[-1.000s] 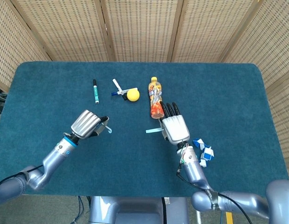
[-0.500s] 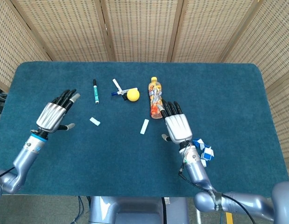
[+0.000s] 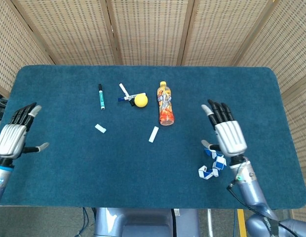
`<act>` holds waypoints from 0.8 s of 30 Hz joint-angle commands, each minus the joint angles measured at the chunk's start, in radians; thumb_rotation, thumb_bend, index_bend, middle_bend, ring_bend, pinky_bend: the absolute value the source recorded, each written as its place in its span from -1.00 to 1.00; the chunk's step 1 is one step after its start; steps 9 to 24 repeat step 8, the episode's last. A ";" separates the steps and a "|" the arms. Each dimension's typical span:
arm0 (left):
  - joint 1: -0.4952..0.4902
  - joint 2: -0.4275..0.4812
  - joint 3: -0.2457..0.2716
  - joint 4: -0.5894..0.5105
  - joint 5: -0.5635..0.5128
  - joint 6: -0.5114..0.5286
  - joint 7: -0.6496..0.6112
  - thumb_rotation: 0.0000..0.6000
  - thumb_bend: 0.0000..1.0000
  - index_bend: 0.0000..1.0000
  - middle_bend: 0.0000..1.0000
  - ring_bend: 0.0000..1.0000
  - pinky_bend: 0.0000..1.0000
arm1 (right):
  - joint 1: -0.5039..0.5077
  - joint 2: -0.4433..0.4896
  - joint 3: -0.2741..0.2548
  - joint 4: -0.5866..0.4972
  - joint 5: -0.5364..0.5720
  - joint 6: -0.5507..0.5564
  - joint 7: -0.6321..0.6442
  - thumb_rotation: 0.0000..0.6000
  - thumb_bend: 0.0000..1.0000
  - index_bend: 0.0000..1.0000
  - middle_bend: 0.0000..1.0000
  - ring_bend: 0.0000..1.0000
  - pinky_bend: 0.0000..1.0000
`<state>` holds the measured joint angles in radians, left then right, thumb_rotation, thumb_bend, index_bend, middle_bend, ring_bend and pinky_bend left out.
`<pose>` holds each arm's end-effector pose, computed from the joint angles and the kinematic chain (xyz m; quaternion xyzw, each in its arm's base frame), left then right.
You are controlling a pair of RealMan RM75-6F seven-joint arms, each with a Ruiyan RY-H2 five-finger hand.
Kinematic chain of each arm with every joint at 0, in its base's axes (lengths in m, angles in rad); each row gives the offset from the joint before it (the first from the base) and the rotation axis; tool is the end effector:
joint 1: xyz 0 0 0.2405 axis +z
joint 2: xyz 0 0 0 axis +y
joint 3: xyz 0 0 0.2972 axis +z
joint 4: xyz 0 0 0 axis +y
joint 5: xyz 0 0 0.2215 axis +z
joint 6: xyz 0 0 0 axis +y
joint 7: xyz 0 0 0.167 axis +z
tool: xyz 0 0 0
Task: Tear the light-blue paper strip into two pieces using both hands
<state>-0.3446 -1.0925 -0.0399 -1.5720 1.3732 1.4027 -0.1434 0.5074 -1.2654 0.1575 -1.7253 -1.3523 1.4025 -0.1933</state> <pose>-0.3224 0.2977 0.1764 -0.6022 -0.3874 -0.4406 0.5414 -0.2076 -0.3422 0.1156 0.6255 -0.3198 0.5048 0.5016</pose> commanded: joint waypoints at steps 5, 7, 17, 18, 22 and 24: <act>0.167 0.027 0.060 -0.103 -0.005 0.140 -0.009 1.00 -1.00 -1.00 -1.00 -1.00 -0.95 | -0.221 0.067 -0.147 0.181 -0.150 0.184 0.290 1.00 -1.00 -1.00 -1.00 -1.00 -1.00; 0.185 0.022 0.066 -0.100 0.018 0.156 -0.018 1.00 -1.00 -1.00 -1.00 -1.00 -0.96 | -0.262 0.074 -0.170 0.201 -0.178 0.223 0.304 1.00 -1.00 -1.00 -1.00 -1.00 -1.00; 0.188 0.021 0.067 -0.098 0.024 0.155 -0.015 1.00 -1.00 -1.00 -1.00 -1.00 -0.96 | -0.276 0.073 -0.176 0.209 -0.184 0.235 0.300 1.00 -1.00 -1.00 -1.00 -1.00 -1.00; 0.188 0.021 0.067 -0.098 0.024 0.155 -0.015 1.00 -1.00 -1.00 -1.00 -1.00 -0.96 | -0.276 0.073 -0.176 0.209 -0.184 0.235 0.300 1.00 -1.00 -1.00 -1.00 -1.00 -1.00; 0.188 0.021 0.067 -0.098 0.024 0.155 -0.015 1.00 -1.00 -1.00 -1.00 -1.00 -0.96 | -0.276 0.073 -0.176 0.209 -0.184 0.235 0.300 1.00 -1.00 -1.00 -1.00 -1.00 -1.00; 0.188 0.021 0.067 -0.098 0.024 0.155 -0.015 1.00 -1.00 -1.00 -1.00 -1.00 -0.96 | -0.276 0.073 -0.176 0.209 -0.184 0.235 0.300 1.00 -1.00 -1.00 -1.00 -1.00 -1.00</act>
